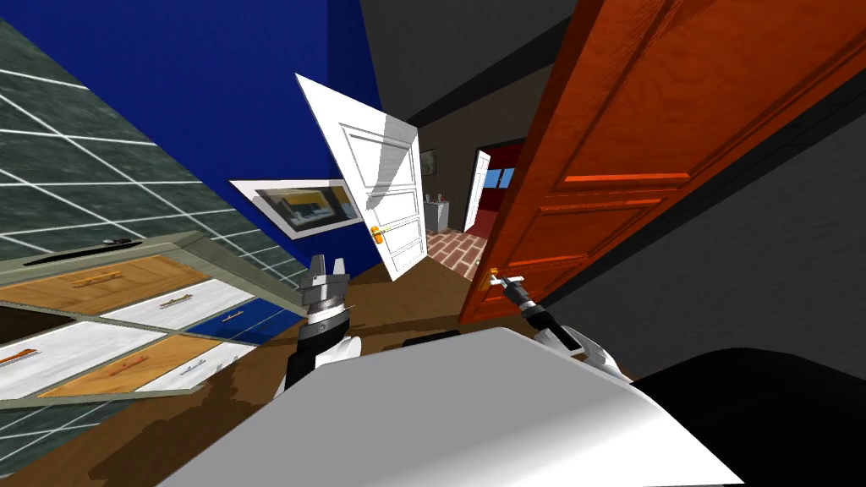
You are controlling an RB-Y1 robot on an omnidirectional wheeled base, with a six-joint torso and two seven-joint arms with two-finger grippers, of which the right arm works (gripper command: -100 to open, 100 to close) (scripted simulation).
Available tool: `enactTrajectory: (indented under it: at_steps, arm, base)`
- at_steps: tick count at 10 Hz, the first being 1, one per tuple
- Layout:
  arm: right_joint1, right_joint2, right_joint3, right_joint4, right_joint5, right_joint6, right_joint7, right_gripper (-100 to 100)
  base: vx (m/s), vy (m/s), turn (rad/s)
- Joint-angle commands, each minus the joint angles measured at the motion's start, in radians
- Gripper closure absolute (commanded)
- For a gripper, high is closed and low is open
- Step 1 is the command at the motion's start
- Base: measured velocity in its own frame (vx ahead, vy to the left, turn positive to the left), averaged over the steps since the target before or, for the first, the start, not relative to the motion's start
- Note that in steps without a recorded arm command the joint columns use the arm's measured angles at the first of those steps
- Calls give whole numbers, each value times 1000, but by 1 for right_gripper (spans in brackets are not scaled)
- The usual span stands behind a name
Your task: Pull the door open
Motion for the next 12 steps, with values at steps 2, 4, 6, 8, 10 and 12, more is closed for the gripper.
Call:
enactTrajectory:
  at_steps: [2,4,6,8,10,12]
  arm:
    - [14,-15,9,9,1,-30,-12,100]
    - [25,-30,16,17,1,-58,-23,100]
    - [34,-44,22,23,1,-81,-33,100]
    - [33,-44,28,23,3,-83,-35,100]
    - [40,-55,38,34,5,-107,-44,100]
    - [44,-66,44,44,6,-129,-52,100]
  base:
    - [-165,-59,113]
    - [-195,-71,132]
    - [-207,-70,146]
    - [-135,-40,68]
    - [-153,-58,138]
    - [-204,-88,149]
